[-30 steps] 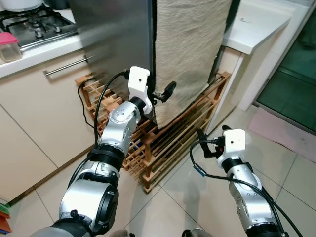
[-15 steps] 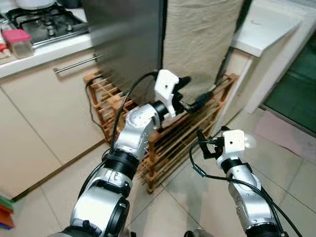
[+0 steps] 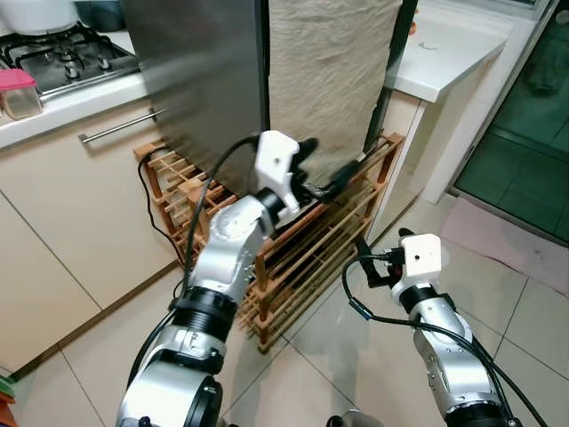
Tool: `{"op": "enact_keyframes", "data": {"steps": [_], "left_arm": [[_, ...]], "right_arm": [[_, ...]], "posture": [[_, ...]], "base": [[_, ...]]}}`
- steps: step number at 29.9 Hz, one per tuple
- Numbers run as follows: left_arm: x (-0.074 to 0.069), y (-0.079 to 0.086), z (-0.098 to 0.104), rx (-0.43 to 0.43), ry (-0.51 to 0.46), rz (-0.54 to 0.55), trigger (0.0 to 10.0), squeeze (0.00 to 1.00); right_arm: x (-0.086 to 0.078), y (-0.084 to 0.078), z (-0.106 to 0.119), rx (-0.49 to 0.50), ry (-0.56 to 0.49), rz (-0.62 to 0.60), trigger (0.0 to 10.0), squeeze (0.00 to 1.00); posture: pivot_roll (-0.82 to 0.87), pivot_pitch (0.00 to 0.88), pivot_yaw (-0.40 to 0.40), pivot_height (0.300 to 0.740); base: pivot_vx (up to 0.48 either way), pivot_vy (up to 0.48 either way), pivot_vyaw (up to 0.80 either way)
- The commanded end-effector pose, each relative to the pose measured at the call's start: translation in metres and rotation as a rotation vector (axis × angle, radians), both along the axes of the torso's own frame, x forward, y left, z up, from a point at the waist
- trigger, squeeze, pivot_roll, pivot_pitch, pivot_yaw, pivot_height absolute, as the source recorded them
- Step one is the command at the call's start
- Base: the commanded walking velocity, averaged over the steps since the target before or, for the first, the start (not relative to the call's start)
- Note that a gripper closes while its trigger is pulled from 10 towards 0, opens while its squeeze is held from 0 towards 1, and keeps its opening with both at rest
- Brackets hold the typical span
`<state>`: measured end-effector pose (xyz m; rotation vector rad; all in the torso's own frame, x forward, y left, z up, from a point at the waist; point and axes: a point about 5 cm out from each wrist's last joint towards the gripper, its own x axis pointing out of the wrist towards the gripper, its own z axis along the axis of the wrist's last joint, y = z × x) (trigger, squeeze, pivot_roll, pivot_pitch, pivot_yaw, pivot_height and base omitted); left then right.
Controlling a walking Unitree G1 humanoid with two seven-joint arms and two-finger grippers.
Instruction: Restocking fridge
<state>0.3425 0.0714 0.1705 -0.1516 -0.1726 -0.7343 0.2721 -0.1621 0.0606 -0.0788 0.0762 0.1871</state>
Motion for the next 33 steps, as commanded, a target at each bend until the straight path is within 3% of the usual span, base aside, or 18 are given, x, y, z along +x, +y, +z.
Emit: {"op": "enact_keyframes", "data": {"steps": [1, 8, 17, 22, 33], "left_arm": [[0.0, 0.013, 0.005, -0.012, -0.007, 0.023, 10.0, 0.0], [0.008, 0.024, 0.003, 0.015, 0.004, 0.1, 10.0, 0.0], [0.028, 0.022, -0.002, 0.083, 0.065, 0.249, 10.0, 0.0], [0.036, 0.013, -0.002, 0.066, 0.109, 0.274, 10.0, 0.0], [0.044, 0.008, 0.002, 0.06, 0.113, 0.314, 10.0, 0.0]], "right_arm": [[-0.001, -0.005, -0.002, -0.004, 0.012, -0.008, 10.0, 0.0], [0.002, -0.001, -0.002, -0.003, 0.015, 0.005, 10.0, 0.0], [0.003, 0.001, -0.002, 0.0, 0.012, 0.009, 10.0, 0.0], [0.001, 0.001, -0.003, -0.001, 0.017, 0.01, 10.0, 0.0], [0.0, 0.001, -0.003, -0.003, 0.018, 0.005, 10.0, 0.0]], "posture": [[-0.07, 0.0, -0.005, 0.724], [-0.06, 0.0, -0.01, 0.724], [-0.06, 0.0, -0.008, 0.724], [-0.07, 0.0, -0.009, 0.724], [-0.08, 0.0, -0.007, 0.724]], "base": [[0.0, 0.0, 0.0], [0.0, 0.0, 0.0], [0.0, 0.0, 0.0], [0.0, 0.0, 0.0], [0.0, 0.0, 0.0]]}}
